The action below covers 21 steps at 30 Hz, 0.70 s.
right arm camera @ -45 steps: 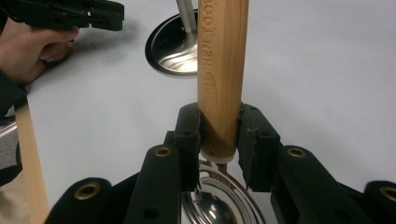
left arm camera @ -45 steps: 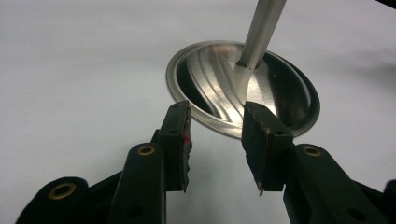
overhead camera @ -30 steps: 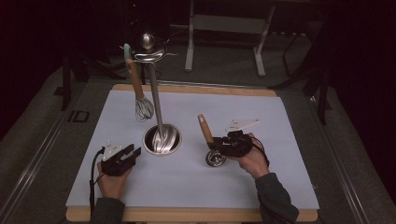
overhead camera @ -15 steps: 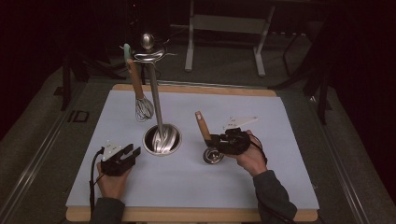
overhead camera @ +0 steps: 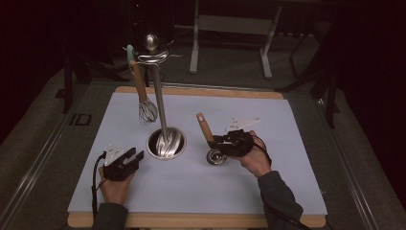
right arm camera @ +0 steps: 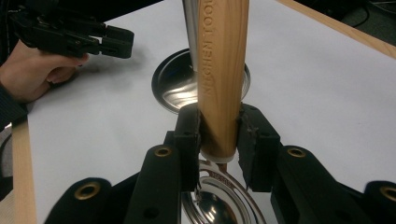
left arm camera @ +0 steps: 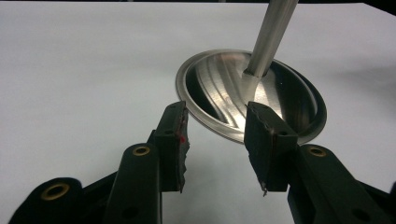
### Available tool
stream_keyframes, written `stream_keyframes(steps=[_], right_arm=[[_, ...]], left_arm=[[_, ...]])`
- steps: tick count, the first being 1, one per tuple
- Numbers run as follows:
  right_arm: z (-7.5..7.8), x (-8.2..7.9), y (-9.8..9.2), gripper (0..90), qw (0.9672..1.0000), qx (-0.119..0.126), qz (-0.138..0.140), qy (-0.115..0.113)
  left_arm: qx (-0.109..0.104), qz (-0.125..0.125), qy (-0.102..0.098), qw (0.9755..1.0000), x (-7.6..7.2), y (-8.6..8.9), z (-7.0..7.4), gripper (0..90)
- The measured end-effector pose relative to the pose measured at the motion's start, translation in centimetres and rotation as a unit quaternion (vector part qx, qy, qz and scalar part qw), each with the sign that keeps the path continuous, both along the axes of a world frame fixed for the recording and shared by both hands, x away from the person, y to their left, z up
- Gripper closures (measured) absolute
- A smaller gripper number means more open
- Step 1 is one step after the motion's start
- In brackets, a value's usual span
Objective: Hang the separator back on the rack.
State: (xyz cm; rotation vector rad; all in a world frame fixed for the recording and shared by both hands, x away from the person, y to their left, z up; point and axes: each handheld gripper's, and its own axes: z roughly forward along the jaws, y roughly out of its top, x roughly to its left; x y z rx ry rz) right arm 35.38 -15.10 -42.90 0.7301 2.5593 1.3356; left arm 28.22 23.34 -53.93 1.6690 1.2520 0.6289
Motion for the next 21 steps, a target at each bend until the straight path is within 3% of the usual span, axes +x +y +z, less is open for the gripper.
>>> stream_keyframes(steps=[13, 21], right_arm=[[0.8, 0.8, 0.4, 70.7, 0.9997, -0.005, 0.005, -0.025], [1.5, 1.1, 0.3, 70.7, 0.9992, 0.009, 0.009, -0.038]], left_arm=[[-0.002, 0.002, 0.000, 1.0000, 0.0, 0.0, 0.0, 59.4], [-0.002, 0.002, -0.001, 1.0000, 0.0, 0.0, 0.0, 59.6]])
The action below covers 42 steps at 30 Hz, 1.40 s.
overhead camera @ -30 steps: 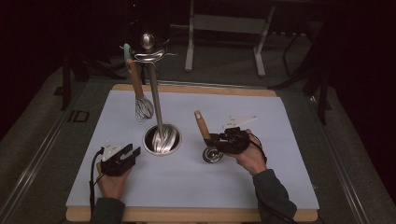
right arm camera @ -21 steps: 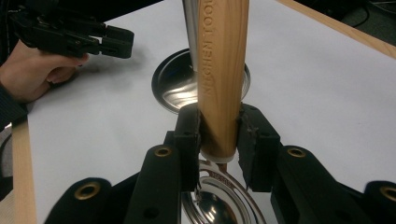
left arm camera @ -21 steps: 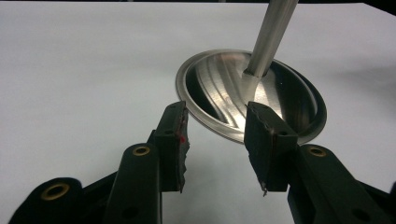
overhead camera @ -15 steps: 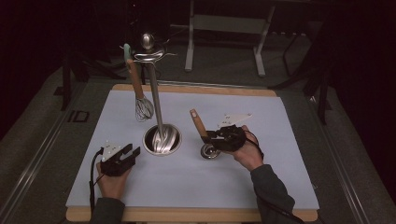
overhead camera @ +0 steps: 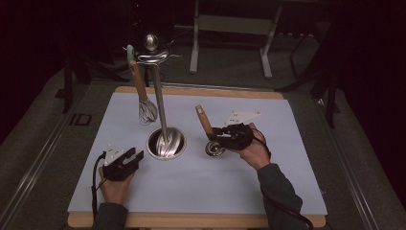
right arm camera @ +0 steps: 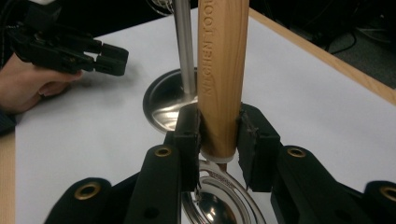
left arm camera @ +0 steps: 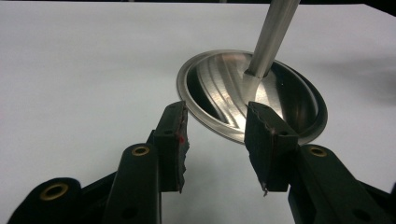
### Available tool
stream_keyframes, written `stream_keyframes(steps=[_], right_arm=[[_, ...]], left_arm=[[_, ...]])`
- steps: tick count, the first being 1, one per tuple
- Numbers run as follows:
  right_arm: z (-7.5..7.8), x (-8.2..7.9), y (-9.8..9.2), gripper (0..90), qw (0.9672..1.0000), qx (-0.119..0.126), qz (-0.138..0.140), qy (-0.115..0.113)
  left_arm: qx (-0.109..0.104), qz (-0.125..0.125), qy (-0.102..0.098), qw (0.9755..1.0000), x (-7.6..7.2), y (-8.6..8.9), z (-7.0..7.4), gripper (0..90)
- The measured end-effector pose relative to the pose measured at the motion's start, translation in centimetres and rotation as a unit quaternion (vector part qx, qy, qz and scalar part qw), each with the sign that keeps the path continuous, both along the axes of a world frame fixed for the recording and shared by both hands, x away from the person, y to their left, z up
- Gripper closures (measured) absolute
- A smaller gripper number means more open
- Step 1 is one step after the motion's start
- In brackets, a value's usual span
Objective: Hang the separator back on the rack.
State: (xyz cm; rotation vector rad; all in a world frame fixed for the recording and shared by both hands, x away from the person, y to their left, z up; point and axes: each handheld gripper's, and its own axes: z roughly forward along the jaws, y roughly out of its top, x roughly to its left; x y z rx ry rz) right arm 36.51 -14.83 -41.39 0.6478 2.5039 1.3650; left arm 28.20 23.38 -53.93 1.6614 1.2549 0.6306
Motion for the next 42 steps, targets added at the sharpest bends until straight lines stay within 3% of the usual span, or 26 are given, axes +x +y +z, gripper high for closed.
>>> stream_keyframes(steps=[7, 18, 22, 31, 42], right_arm=[[0.6, 0.2, 0.0, 70.7, 0.9999, 0.008, 0.003, -0.009], [1.6, 0.4, 0.4, 70.7, 0.9996, -0.001, 0.007, -0.026], [2.2, 0.5, 0.5, 70.7, 0.9993, 0.016, 0.009, -0.033], [3.0, 0.7, 0.7, 70.7, 0.9984, 0.025, 0.019, -0.048], [4.0, 0.7, 1.0, 70.7, 0.9977, 0.023, 0.019, -0.061]], left_arm=[[-0.001, 0.001, 0.001, 1.0000, 0.0, 0.0, 0.0, 59.6], [-0.003, 0.001, 0.001, 1.0000, 0.0, 0.0, 0.0, 59.6], [-0.005, 0.001, 0.001, 1.0000, 0.0, 0.1, 0.0, 59.5], [-0.006, 0.002, 0.000, 1.0000, 0.0, 0.1, 0.0, 59.5], [-0.006, 0.003, 0.001, 1.0000, 0.0, 0.1, 0.0, 59.6]])
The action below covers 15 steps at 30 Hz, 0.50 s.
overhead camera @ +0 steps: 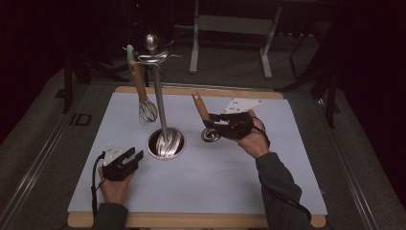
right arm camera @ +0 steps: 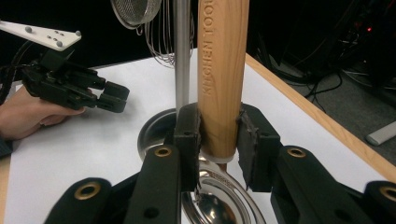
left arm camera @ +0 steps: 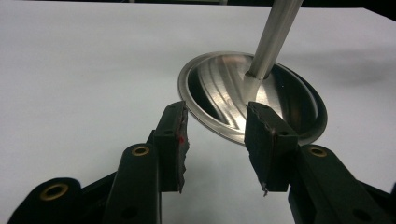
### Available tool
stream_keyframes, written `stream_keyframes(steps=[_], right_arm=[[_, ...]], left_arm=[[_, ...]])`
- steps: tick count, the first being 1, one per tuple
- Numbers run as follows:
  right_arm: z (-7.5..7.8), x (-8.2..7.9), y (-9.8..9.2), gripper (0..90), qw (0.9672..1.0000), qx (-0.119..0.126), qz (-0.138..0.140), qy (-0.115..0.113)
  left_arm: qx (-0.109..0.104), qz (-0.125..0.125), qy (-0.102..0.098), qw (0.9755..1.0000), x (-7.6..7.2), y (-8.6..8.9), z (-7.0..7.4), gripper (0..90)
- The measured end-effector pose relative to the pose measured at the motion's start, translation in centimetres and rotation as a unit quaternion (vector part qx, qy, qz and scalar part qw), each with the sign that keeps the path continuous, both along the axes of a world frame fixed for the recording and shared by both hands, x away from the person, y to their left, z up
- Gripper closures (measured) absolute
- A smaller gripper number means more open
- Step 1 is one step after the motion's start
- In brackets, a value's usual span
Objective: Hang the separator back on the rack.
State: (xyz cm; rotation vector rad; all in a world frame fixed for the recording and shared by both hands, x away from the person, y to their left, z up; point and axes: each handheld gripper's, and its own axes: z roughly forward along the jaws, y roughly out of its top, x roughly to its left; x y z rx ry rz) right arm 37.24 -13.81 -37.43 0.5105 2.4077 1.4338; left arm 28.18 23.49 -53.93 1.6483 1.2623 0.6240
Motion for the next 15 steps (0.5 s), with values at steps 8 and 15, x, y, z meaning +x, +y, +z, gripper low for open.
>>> stream_keyframes(steps=[8, 15], right_arm=[[1.1, 0.0, 0.1, 70.7, 0.9999, -0.002, 0.002, -0.015], [1.7, 0.0, 0.2, 70.7, 0.9997, -0.004, 0.003, -0.022]], left_arm=[[0.000, 0.000, 0.000, 1.0000, 0.0, 0.0, 0.0, 59.5], [0.000, 0.000, 0.000, 1.0000, 0.0, 0.0, 0.0, 59.6]])
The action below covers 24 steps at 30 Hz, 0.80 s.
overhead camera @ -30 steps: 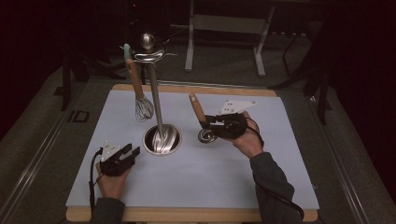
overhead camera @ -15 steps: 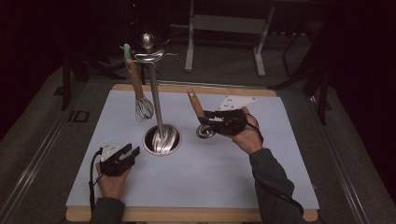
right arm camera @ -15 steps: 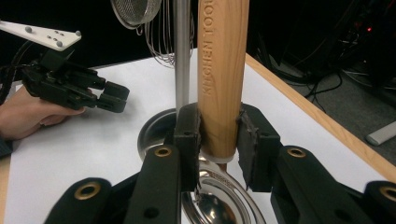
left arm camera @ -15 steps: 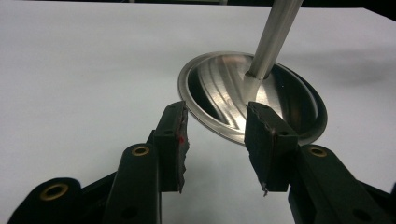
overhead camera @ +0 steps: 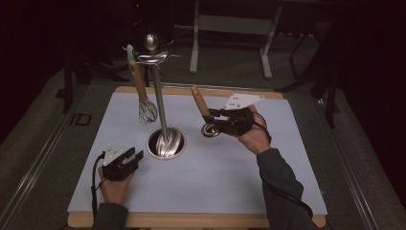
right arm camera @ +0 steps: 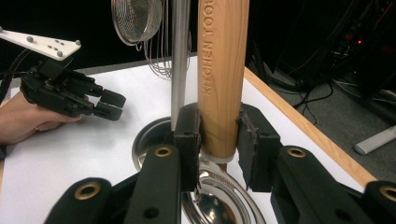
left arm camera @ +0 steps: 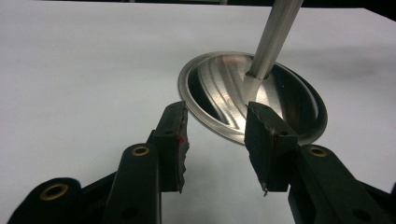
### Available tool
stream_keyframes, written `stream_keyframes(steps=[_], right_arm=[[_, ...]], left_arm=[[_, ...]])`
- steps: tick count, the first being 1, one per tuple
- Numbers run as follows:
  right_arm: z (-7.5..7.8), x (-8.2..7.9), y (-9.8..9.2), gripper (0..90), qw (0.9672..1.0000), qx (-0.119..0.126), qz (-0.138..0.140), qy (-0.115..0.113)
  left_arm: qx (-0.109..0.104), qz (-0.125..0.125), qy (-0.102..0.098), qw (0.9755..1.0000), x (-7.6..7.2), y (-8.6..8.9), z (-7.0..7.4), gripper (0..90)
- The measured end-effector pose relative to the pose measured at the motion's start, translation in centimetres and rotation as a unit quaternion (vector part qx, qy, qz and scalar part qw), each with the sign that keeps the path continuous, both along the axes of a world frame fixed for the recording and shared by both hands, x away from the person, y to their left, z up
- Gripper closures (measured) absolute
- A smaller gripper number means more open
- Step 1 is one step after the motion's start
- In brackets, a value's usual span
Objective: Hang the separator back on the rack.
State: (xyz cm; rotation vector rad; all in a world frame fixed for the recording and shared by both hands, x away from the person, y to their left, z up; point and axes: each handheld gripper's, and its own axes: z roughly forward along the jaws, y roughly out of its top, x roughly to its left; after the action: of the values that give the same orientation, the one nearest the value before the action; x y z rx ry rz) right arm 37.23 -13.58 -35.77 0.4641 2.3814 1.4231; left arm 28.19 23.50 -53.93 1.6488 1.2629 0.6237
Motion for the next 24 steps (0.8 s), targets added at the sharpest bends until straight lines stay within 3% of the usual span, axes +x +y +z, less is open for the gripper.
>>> stream_keyframes(steps=[24], right_arm=[[2.1, -0.4, 1.2, 70.7, 0.9993, -0.009, 0.019, -0.030]], left_arm=[[0.000, 0.000, 0.000, 1.0000, 0.0, 0.0, 0.0, 59.5]])
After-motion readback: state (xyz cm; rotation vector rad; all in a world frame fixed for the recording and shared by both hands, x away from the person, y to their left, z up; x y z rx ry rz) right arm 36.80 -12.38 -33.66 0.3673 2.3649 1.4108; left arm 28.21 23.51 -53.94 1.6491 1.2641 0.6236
